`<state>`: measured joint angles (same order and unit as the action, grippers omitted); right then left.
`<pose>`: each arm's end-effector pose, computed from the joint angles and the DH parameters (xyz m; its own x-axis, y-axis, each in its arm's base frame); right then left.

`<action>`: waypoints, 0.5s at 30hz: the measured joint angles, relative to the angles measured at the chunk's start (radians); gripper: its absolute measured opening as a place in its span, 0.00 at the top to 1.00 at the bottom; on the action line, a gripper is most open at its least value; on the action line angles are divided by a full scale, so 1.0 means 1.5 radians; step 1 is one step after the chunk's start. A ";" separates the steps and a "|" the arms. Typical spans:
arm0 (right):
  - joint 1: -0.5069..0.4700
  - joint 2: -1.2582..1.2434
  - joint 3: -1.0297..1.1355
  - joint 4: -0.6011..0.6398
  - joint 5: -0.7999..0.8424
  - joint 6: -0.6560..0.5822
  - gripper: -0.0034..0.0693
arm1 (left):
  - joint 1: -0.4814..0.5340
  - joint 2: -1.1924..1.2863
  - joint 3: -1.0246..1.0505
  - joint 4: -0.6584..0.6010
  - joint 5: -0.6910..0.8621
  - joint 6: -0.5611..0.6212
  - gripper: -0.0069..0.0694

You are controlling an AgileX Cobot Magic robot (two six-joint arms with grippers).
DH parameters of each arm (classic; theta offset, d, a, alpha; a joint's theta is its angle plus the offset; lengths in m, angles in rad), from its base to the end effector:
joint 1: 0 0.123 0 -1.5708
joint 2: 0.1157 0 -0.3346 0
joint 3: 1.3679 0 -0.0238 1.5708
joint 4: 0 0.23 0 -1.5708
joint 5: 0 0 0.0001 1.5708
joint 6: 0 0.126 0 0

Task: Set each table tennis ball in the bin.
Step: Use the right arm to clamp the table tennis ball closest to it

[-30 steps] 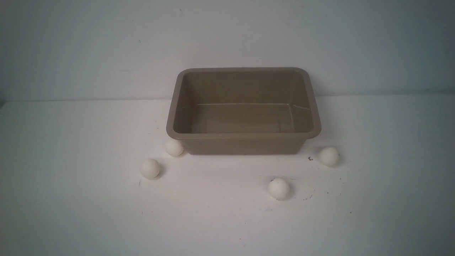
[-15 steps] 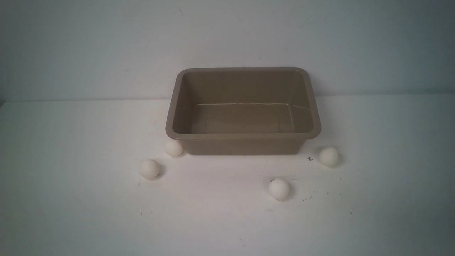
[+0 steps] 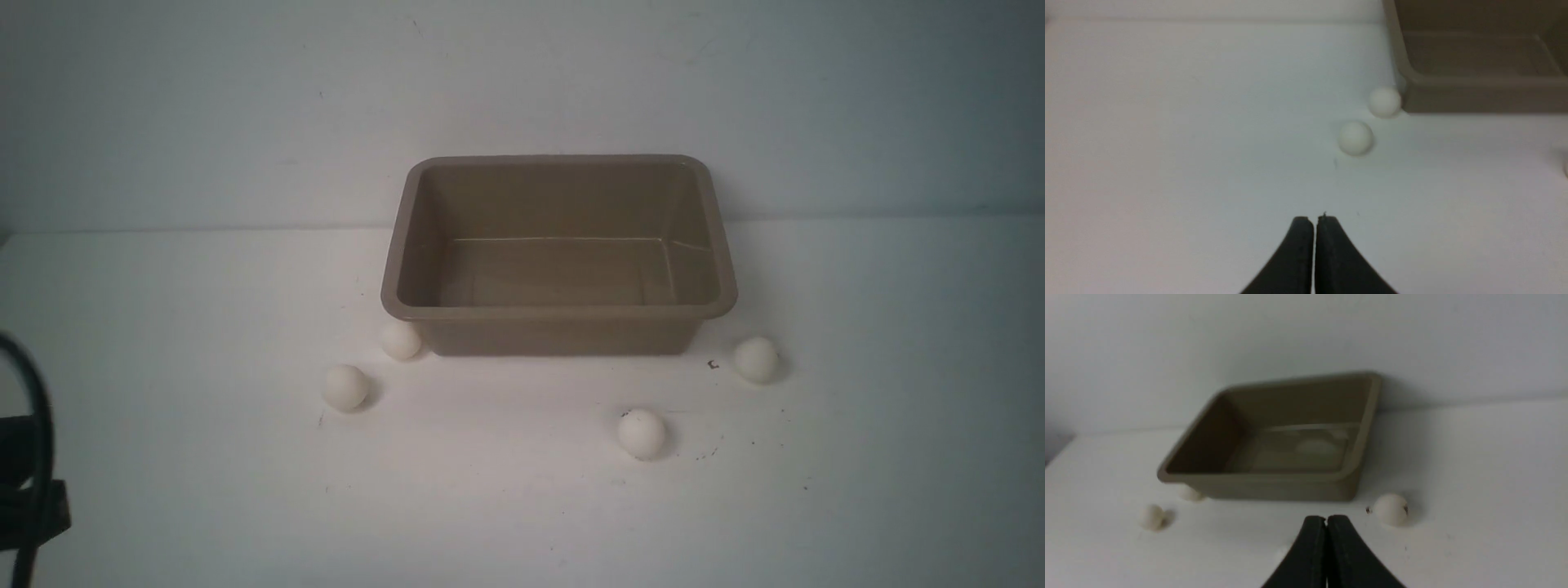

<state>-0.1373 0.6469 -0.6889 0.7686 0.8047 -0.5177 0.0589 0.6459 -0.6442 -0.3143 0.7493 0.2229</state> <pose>0.0860 0.0519 0.3538 -0.5073 0.1337 -0.8513 -0.2778 0.9098 0.3084 0.0852 -0.0216 0.3237 -0.5964 -0.0457 -0.8014 0.1048 0.9854 -0.1342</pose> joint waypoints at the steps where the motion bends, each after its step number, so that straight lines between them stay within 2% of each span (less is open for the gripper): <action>1: 0.000 0.030 -0.008 -0.010 0.007 0.000 0.97 | 0.000 0.024 -0.007 -0.016 0.005 0.018 0.91; 4: 0.000 0.160 -0.048 -0.051 0.014 -0.012 0.97 | 0.000 0.167 -0.068 -0.106 0.020 0.124 0.91; 6: 0.001 0.220 -0.058 -0.068 0.014 -0.018 0.97 | 0.000 0.232 -0.096 -0.133 0.021 0.160 0.91; 12: 0.010 0.341 -0.082 -0.097 0.005 -0.034 0.97 | 0.000 0.369 -0.157 -0.137 0.020 0.199 0.91; 15: 0.048 0.405 -0.108 -0.146 -0.010 -0.024 0.97 | 0.000 0.425 -0.181 -0.135 0.018 0.199 0.91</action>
<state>-0.0649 1.2539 -0.8516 0.5493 0.7890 -0.5541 0.0589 1.2828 -0.9150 -0.5174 0.7771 0.5218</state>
